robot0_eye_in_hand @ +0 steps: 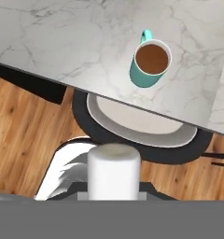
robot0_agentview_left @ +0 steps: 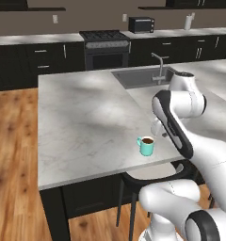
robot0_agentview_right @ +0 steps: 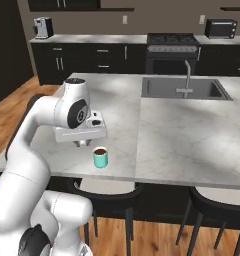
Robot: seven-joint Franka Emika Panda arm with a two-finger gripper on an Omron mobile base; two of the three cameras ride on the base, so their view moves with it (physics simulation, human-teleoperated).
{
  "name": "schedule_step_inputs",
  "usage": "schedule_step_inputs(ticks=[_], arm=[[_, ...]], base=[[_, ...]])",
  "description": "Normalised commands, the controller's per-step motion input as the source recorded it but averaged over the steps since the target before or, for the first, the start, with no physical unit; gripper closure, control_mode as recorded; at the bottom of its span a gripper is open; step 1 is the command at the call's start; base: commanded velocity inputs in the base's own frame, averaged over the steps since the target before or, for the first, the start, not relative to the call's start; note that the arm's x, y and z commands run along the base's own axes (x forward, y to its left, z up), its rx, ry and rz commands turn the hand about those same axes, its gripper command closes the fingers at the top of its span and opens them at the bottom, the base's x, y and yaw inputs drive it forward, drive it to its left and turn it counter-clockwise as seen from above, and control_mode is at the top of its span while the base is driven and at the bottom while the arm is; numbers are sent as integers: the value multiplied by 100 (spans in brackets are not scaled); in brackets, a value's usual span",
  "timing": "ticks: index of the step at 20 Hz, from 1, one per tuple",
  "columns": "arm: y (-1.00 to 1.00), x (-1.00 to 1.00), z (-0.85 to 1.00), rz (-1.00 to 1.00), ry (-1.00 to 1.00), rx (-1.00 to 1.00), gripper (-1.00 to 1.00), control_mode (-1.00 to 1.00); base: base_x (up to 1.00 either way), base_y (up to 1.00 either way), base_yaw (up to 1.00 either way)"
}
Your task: Pick up the marshmallow and place it in the cup of hot chocolate on the dining counter.
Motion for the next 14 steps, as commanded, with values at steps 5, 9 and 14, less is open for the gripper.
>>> schedule_step_inputs(ticks=[5,9,14], arm=[[0,44,-29,0,6,-1,100,-100],[0,34,-27,0,6,0,100,-100],[0,28,-22,0,6,0,100,-100]], base=[[0,0,0],[0,0,0],[0,0,0]])
